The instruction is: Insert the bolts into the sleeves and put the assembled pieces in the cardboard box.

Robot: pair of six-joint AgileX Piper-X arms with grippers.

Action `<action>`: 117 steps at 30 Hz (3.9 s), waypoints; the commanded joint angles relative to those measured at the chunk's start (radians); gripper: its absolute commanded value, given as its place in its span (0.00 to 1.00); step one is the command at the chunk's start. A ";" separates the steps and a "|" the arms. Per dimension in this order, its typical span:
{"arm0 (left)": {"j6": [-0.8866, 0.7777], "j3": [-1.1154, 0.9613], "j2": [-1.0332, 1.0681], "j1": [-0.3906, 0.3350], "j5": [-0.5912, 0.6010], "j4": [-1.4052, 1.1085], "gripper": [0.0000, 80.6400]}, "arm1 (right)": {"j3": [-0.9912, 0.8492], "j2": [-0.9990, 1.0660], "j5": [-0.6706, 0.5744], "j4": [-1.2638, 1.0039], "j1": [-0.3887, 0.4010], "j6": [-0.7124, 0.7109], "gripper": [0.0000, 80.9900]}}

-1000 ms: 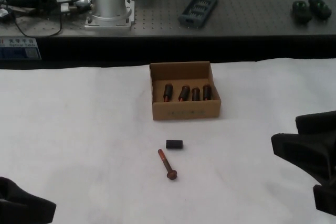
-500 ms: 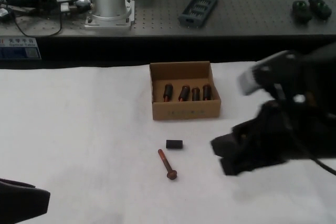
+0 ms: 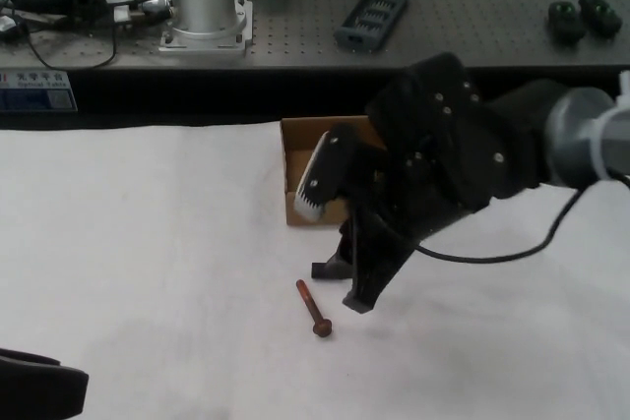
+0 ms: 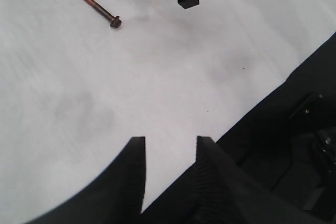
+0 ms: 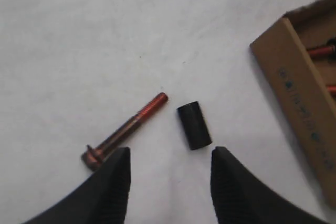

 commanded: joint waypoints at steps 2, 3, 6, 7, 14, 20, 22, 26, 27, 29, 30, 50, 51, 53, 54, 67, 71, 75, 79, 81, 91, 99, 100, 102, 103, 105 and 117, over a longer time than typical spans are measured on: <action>0.016 -0.002 -0.009 -0.004 0.011 0.001 0.30 | -0.033 0.022 0.041 0.012 -0.006 -0.191 0.44; 0.023 -0.002 -0.009 -0.004 0.011 0.001 0.30 | -0.034 0.027 0.062 0.012 -0.006 -0.242 0.44; 0.030 -0.002 -0.009 -0.004 0.011 0.001 0.30 | -0.034 0.048 0.083 0.010 -0.006 -0.344 0.42; 0.030 -0.002 -0.009 -0.004 0.011 0.001 0.30 | -0.034 0.051 0.083 0.005 -0.006 -0.357 0.40; 0.030 -0.002 -0.009 -0.004 0.011 0.001 0.30 | -0.034 0.076 0.075 -0.066 -0.001 -0.372 0.35; 0.030 -0.002 -0.009 -0.004 0.011 -0.001 0.30 | -0.034 0.102 0.047 -0.107 0.006 -0.372 0.35; 0.030 -0.002 -0.009 -0.004 0.011 -0.001 0.30 | -0.034 0.116 0.038 -0.107 0.009 -0.375 0.35; 0.030 -0.002 -0.009 -0.004 0.011 -0.001 0.30 | -0.034 0.137 0.029 -0.107 0.011 -0.377 0.35; 0.033 -0.002 -0.009 -0.004 0.011 -0.001 0.30 | -0.034 0.137 0.023 -0.107 0.011 -0.377 0.35; 0.043 -0.002 -0.009 -0.004 0.011 -0.001 0.30 | -0.034 0.137 -0.003 -0.107 0.011 -0.377 0.35; 0.046 -0.002 -0.009 -0.004 0.011 -0.001 0.30 | -0.038 0.137 -0.016 -0.107 0.011 -0.377 0.35; 0.068 -0.002 -0.009 -0.004 0.011 -0.001 0.30 | -0.100 0.224 -0.036 -0.088 0.003 -0.377 0.35; 0.068 -0.002 -0.009 -0.004 0.011 -0.001 0.30 | -0.100 0.225 -0.036 -0.075 0.003 -0.377 0.35; 0.068 -0.002 -0.009 -0.004 0.011 -0.001 0.30 | -0.100 0.225 -0.029 -0.055 -0.002 -0.377 0.35; 0.068 -0.002 -0.009 -0.004 0.011 -0.001 0.30 | -0.100 0.225 -0.029 -0.053 -0.005 -0.377 0.35; 0.068 -0.002 -0.009 -0.004 0.011 -0.001 0.30 | -0.100 0.225 -0.031 -0.030 -0.041 -0.396 0.35; 0.068 -0.002 -0.009 -0.004 0.011 -0.001 0.30 | -0.100 0.225 -0.031 -0.021 -0.039 -0.410 0.35; 0.068 -0.002 -0.009 -0.004 0.011 -0.001 0.30 | -0.100 0.225 -0.042 0.009 -0.035 -0.413 0.26; 0.068 -0.002 -0.009 -0.004 0.011 -0.001 0.30 | -0.100 0.225 -0.038 0.025 -0.035 -0.413 0.15; 0.068 -0.002 -0.009 -0.004 0.011 -0.001 0.30 | -0.100 0.225 -0.038 0.028 -0.035 -0.413 0.09; 0.068 -0.002 -0.009 -0.004 0.011 -0.001 0.30 | -0.100 0.140 -0.030 0.089 -0.026 -0.336 0.02; 0.067 -0.002 -0.009 -0.004 0.011 -0.008 0.30 | -0.098 -0.058 -0.038 0.214 0.001 -0.127 0.02; 0.067 -0.002 -0.009 -0.004 0.007 -0.018 0.30 | -0.098 -0.085 -0.038 0.225 0.007 -0.102 0.02; 0.067 -0.002 -0.009 -0.004 -0.010 -0.047 0.30 | -0.098 -0.133 -0.038 0.250 0.013 -0.057 0.02; 0.067 -0.002 -0.009 -0.004 -0.037 -0.068 0.30 | -0.098 -0.158 -0.038 0.264 0.017 -0.031 0.02; 0.067 -0.002 0.000 -0.004 -0.107 -0.120 0.30 | -0.095 -0.206 -0.038 0.287 0.020 0.027 0.02; 0.312 -0.002 0.293 -0.004 -0.127 -0.365 0.47 | 0.212 -0.566 -0.029 0.172 0.035 0.389 0.02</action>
